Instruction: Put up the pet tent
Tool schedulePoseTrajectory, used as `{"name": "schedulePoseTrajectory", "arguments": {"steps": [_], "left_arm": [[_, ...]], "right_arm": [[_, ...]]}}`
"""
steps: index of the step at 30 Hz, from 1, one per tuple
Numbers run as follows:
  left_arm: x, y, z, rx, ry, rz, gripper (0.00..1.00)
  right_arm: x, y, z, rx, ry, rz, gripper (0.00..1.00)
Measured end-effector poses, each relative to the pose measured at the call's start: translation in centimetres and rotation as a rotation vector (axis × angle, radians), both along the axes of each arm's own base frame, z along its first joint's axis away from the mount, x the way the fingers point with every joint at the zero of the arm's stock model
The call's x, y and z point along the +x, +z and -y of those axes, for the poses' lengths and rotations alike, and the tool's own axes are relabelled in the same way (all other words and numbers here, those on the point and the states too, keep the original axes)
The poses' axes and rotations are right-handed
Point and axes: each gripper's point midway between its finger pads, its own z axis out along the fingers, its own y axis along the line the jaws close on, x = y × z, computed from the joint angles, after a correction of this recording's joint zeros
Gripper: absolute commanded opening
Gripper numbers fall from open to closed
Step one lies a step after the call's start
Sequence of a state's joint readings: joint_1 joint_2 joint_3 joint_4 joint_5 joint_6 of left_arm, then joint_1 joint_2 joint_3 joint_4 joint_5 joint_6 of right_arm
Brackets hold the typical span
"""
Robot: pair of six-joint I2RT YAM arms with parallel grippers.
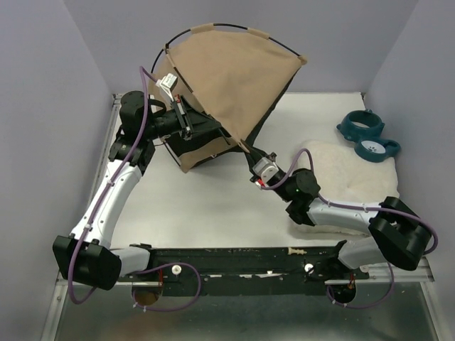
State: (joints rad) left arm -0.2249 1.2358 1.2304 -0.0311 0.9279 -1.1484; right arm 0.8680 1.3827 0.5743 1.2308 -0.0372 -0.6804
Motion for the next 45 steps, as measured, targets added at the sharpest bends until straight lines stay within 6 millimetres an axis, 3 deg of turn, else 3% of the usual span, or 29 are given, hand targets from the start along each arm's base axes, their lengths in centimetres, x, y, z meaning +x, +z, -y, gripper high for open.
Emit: {"name": "schedulePoseTrajectory", "arguments": {"steps": [9,17,27,45], "left_arm": [[1.6,-0.3,0.8,0.013,0.092,0.018,0.0],[1.3,-1.9,2.3,0.047,0.09,0.033,0.0],[0.9,-4.1,2.0,0.093,0.095,0.022,0.0],[0.8,-3.6,2.3,0.063,0.096,-0.004,0.0]], "right_arm": [[-0.7,-0.9,-0.3,-0.016,0.048,-0.061,0.01],[-0.7,-1.7,-0.5,-0.027,0.063,-0.099,0.01],[-1.2,-2.1,0.0,-0.032,0.064,-0.111,0.01],[-1.6,-2.3,-0.3,-0.045,0.089,-0.103,0.01]]}}
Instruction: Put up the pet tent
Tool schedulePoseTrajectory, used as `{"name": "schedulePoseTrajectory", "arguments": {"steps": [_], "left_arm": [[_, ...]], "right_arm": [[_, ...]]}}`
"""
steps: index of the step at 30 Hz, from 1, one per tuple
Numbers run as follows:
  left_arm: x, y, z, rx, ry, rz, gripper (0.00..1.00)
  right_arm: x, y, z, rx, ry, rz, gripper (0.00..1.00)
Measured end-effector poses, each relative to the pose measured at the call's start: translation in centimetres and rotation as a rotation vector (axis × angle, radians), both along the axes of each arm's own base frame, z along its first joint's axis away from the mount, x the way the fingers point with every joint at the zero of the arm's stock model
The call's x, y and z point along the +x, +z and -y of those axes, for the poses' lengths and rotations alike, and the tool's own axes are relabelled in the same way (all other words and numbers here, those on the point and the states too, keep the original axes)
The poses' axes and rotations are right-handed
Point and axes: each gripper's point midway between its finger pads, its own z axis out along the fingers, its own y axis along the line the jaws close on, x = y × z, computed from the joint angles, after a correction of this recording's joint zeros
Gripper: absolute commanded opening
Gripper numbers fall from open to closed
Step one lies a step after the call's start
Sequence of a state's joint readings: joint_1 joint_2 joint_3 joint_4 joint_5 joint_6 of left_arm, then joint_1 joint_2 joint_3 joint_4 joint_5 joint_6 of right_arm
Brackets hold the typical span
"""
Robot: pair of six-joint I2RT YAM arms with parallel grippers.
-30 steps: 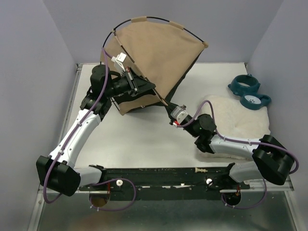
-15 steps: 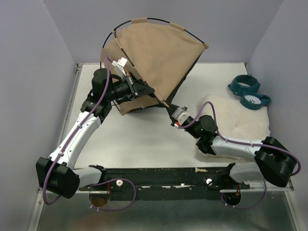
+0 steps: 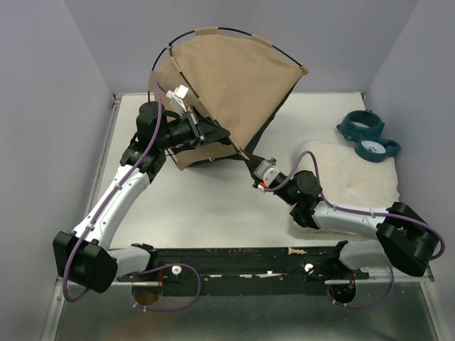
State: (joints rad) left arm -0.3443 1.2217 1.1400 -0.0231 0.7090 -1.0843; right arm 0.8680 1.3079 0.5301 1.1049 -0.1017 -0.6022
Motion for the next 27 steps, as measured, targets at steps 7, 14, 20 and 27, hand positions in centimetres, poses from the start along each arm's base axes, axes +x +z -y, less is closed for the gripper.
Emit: {"name": "schedulePoseTrajectory", "arguments": {"steps": [7,14,20,27], "left_arm": [[-0.4,-0.2,0.5,0.001,-0.016,-0.006,0.0],[-0.5,-0.6,0.9,0.013,-0.013,-0.003,0.0],[-1.0,-1.2,1.8,0.04,-0.017,0.01,0.0],[-1.2,-2.7,2.8,0.093,0.003,0.037,0.0]], "right_arm": [[-0.2,0.1,0.0,0.0,0.008,0.004,0.01],[-0.2,0.0,0.0,-0.003,0.009,0.001,0.01],[-0.2,-0.4,-0.1,-0.009,0.015,-0.027,0.01],[0.0,-1.4,-0.6,-0.038,0.026,-0.1,0.2]]}}
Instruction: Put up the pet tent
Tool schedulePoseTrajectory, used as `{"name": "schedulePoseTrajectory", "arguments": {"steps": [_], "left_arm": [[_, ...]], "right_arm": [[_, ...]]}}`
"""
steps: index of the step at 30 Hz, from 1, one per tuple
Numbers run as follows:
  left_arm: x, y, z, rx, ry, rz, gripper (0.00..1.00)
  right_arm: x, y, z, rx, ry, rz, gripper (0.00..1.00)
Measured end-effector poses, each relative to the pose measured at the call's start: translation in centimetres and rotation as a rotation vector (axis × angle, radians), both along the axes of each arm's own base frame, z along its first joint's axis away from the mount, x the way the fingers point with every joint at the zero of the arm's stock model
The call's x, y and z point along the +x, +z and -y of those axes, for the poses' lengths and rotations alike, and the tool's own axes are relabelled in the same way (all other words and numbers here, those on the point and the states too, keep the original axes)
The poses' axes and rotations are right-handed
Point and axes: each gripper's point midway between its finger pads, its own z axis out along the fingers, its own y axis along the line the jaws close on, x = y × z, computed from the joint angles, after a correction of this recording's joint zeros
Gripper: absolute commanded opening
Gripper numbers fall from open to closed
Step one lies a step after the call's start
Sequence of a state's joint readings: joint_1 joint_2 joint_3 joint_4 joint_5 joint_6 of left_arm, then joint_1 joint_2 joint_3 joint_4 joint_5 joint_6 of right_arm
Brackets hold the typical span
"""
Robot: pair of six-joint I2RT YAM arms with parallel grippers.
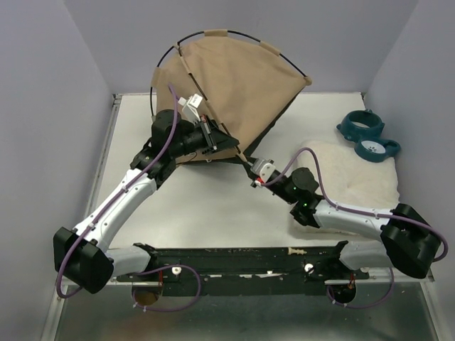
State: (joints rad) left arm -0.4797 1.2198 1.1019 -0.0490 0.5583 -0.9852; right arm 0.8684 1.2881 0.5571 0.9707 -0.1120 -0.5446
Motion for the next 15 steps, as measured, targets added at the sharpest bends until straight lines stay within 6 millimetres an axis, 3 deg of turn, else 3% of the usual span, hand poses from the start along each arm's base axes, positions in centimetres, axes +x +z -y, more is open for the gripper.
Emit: {"name": "schedulePoseTrajectory", "arguments": {"steps": [4,6,7,10,11,12,13,14,15], "left_arm": [[-0.1,-0.9,0.3,0.028,0.009,0.011,0.0],[-0.3,-1.6,0.6,0.054,0.006,0.023,0.0],[-0.4,-1.9,0.7,0.068,0.008,0.028,0.0],[-0.7,-2.4,1.1,0.111,0.016,0.066,0.0],[-0.7,-2.4,1.1,0.127,0.026,0.091,0.0],[-0.8,-2.5,0.9,0.137,0.036,0.098,0.09],[-0.9,-2.4,0.9,0.145,0.046,0.117,0.27],[-0.9,-2.3,0.9,0.155,0.05,0.138,0.55],[-1.0,-2.2,0.9,0.164,0.049,0.154,0.93]], "right_arm": [[0.1,-0.7,-0.1,-0.021,0.003,-0.05,0.36],[0.0,-0.9,-0.2,-0.025,0.004,-0.075,0.39],[0.1,-0.7,-0.3,-0.023,0.005,-0.086,0.36],[0.1,-0.7,-0.3,-0.031,0.001,-0.136,0.01],[0.4,-0.9,-0.2,-0.033,-0.015,-0.159,0.01],[0.8,-0.9,0.2,-0.027,-0.037,-0.182,0.01],[0.9,-0.9,0.2,-0.024,-0.045,-0.203,0.01],[0.9,-0.9,0.2,-0.021,-0.05,-0.22,0.01],[0.8,-0.9,0.3,-0.018,-0.051,-0.234,0.01]]}}
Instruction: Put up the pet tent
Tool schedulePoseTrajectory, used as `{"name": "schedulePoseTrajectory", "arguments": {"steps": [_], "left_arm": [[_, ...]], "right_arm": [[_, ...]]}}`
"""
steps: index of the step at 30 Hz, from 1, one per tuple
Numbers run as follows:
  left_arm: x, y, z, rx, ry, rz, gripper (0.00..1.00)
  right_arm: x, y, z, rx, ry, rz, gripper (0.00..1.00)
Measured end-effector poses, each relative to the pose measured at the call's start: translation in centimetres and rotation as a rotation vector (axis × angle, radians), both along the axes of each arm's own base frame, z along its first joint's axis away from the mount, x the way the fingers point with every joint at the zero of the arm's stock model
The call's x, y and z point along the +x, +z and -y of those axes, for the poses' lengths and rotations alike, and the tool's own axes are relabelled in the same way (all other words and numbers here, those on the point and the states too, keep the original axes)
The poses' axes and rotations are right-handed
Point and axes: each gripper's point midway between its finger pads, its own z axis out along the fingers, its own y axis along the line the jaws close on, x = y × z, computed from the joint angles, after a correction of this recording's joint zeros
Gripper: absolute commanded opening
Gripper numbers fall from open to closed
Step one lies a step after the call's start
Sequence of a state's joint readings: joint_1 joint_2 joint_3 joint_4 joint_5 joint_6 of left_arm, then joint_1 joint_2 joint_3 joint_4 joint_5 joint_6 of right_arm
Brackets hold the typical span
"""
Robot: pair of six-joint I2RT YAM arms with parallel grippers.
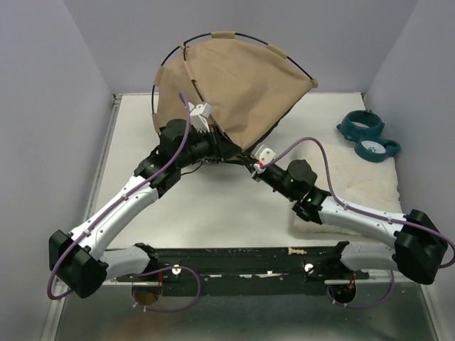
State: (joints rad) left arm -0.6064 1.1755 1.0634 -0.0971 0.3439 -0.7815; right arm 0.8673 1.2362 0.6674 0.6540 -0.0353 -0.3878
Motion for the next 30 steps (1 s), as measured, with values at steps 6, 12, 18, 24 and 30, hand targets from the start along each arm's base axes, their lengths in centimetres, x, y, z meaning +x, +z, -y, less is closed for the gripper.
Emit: {"name": "schedulePoseTrajectory", "arguments": {"steps": [6,12,18,24,30], "left_arm": [[-3.1,0.4,-0.1,0.156,-0.217,0.142,0.99],[-4.3,8.1,-5.9,0.156,-0.338,0.418,0.99],[-0.4,13.2,-12.4,0.263,-0.159,0.575,0.99],[7.9,11.2,-18.0,0.384,0.003,0.507,0.99],[13.4,5.3,-17.9,0.383,-0.086,0.385,0.99]], "right_arm": [[-1.0,0.5,2.5,0.014,-0.048,-0.037,0.01],[-4.3,0.8,7.3,0.044,-0.057,-0.038,0.45],[-6.9,-1.5,10.9,-0.045,-0.073,-0.137,0.91],[-9.9,1.0,11.9,-0.077,-0.004,-0.248,0.99],[-8.1,4.7,11.4,-0.076,-0.065,-0.27,0.99]]}}
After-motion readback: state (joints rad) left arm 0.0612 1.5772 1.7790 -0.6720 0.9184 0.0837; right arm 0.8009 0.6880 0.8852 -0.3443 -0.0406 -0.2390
